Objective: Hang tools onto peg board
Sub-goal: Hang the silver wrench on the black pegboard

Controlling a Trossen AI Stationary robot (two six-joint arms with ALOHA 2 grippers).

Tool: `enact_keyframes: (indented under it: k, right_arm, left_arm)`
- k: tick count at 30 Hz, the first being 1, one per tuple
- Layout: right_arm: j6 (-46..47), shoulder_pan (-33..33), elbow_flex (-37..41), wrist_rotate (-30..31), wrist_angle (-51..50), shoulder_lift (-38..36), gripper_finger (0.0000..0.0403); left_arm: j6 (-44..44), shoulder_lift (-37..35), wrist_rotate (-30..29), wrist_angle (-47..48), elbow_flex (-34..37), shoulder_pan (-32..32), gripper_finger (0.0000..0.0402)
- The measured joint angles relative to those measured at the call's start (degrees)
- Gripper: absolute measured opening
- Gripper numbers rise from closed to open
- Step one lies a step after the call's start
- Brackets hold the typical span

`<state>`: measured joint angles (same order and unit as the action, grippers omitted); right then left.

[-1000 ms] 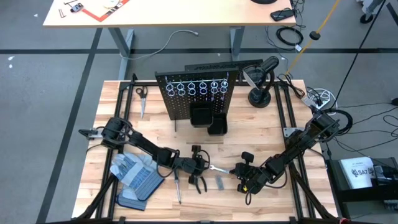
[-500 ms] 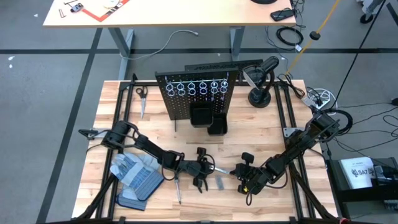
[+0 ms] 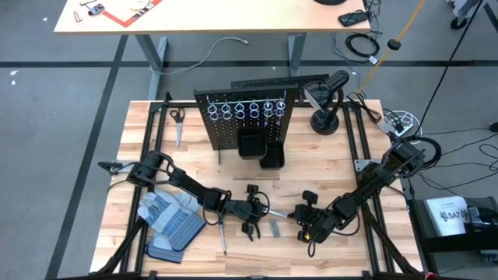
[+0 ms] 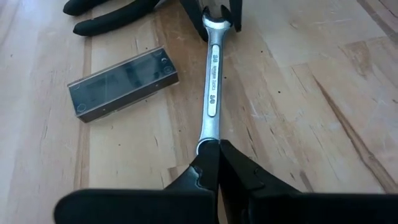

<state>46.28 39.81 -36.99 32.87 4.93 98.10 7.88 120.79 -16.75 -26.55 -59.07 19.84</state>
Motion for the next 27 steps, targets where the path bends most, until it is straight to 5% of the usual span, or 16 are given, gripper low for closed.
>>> enact_keyframes:
  k: [7, 19, 27]
  right_arm:
    - [-0.06, -0.09, 0.11, -0.43, -0.28, 0.16, 0.0000]
    - [0.00, -0.07, 0.09, -0.38, -0.13, 0.15, 0.0000]
    - [0.05, -0.06, 0.07, -0.33, -0.09, 0.11, 0.0000]
  left_arm:
    - [-0.10, 0.00, 3.00, 0.01, -0.07, -0.33, 0.0018]
    - [-3.70, 0.02, 5.43, -3.47, -0.04, -0.93, 0.0074]
    - [-3.40, 0.00, 7.37, -4.33, -0.04, -0.96, 0.0078]
